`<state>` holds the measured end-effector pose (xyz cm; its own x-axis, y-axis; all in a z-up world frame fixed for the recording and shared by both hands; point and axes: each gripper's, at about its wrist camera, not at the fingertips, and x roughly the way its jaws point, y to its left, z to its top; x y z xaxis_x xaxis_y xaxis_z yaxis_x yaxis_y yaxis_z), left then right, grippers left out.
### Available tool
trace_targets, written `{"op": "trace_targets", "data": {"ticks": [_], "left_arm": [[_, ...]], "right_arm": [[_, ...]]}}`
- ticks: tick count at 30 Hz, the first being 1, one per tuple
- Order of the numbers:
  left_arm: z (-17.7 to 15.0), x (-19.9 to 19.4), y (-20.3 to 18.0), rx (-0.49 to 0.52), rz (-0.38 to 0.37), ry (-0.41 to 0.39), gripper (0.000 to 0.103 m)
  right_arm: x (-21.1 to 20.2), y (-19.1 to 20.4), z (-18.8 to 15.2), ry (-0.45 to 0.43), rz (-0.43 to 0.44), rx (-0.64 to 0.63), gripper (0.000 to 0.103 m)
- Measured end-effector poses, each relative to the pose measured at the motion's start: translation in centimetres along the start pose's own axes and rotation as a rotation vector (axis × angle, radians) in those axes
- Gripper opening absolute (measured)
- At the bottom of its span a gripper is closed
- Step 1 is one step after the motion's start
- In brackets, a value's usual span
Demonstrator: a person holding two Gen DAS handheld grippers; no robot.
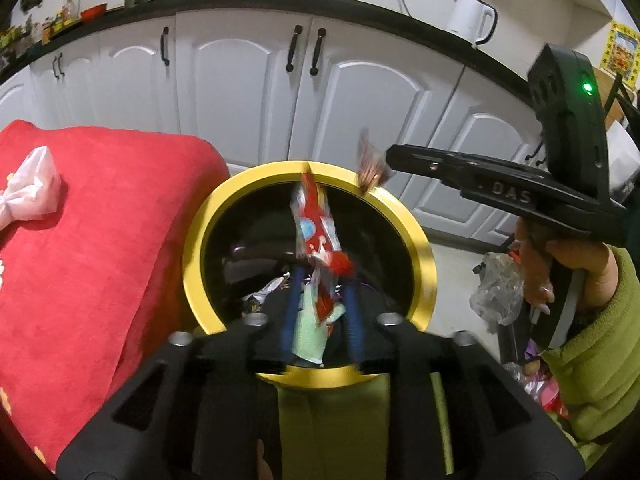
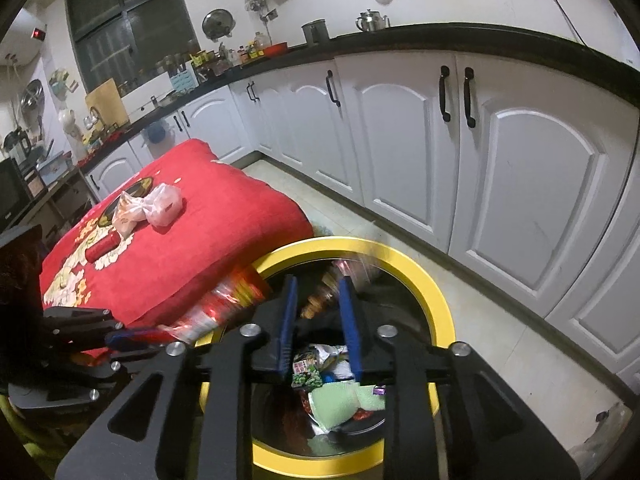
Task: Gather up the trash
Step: 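Open both tools to drop the red wrapper and chocolate bar into the bin, then move both open tools back over the table toward the red can and white bag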
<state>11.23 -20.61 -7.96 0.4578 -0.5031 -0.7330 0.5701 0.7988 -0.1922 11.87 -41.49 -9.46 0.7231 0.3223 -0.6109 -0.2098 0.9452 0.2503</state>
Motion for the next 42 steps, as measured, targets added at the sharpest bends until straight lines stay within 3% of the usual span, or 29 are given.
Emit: {"op": "trace_targets", "data": {"ticks": [5, 7, 14, 26, 42], "left_arm": [[-0.2, -0.3, 0.4, -0.014, 0.017, -0.007, 0.043], [-0.2, -0.5, 0.5, -0.025, 0.022, -0.014, 0.061], [-0.2, -2.1, 1.4, -0.049, 0.064, -0.054, 0.091], [-0.2, -6.5, 3.0, -0.073, 0.166, -0.161, 0.092], [-1.2, -12.7, 6.4, -0.136, 0.252, -0.277, 0.092]], "right_arm": [[0.1, -0.3, -0.1, 0.005, 0.0, -0.003, 0.027], [0.1, -0.2, -0.1, 0.003, 0.002, -0.001, 0.028], [-0.8, 0.2, 0.2, -0.035, 0.006, 0.006, 0.044], [-2.3, 4.2, 1.7, -0.106, 0.051, -0.057, 0.068], [-3.4, 11.1, 3.2, -0.128, 0.125, -0.161, 0.079]]}}
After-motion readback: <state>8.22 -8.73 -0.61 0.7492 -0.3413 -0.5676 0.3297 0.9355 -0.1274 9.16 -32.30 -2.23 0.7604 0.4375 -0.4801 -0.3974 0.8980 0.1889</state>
